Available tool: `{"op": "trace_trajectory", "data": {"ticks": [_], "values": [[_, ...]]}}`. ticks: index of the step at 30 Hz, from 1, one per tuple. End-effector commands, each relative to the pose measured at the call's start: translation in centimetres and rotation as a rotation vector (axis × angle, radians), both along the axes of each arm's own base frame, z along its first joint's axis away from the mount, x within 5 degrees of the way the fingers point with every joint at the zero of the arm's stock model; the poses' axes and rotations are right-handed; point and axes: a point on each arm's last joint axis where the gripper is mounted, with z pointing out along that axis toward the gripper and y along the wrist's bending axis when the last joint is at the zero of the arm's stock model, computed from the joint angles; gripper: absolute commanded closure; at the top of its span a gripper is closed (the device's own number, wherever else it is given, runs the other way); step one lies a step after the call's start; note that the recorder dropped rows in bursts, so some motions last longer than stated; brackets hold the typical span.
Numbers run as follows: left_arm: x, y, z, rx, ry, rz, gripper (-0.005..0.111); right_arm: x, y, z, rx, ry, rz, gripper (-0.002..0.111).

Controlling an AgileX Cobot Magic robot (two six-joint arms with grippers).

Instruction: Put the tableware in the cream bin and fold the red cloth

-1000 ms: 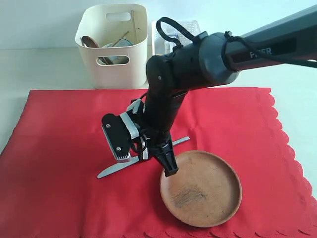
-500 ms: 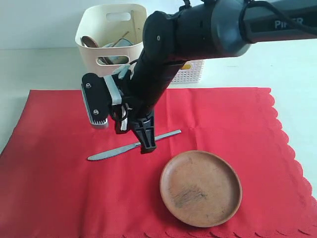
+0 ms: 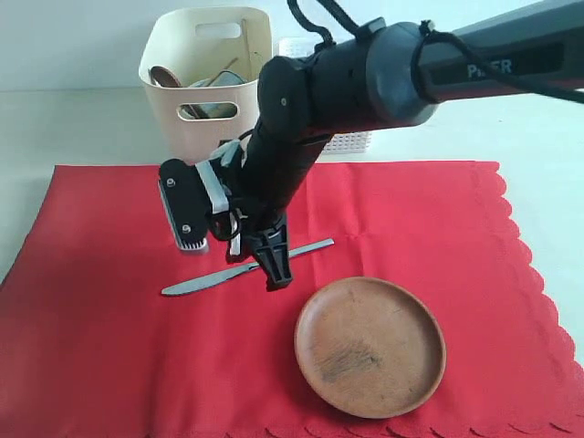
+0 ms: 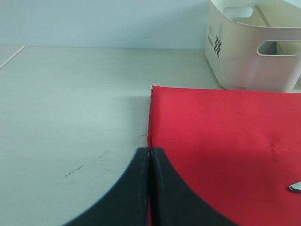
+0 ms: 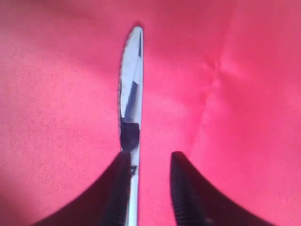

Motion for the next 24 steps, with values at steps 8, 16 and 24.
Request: {"op": "trace_trajectory", "data": {"ticks": [8,16,24], "values": [[0.0,0.0,0.1,0.001,-0.017,0.002,0.107,0.6,-0.3,-3.2,-0.044,0.053,-0.021,0.060],[0.0,0.0,0.1,0.001,-0.017,0.002,0.107,2.1,-2.2,-3.9,-0.011,0.152,-0.140,0.064],[0.0,0.0,0.1,0.001,-0.017,0.002,0.107,1.7,-2.4,-4.0,-0.033,0.191,-0.126,0.108]]}}
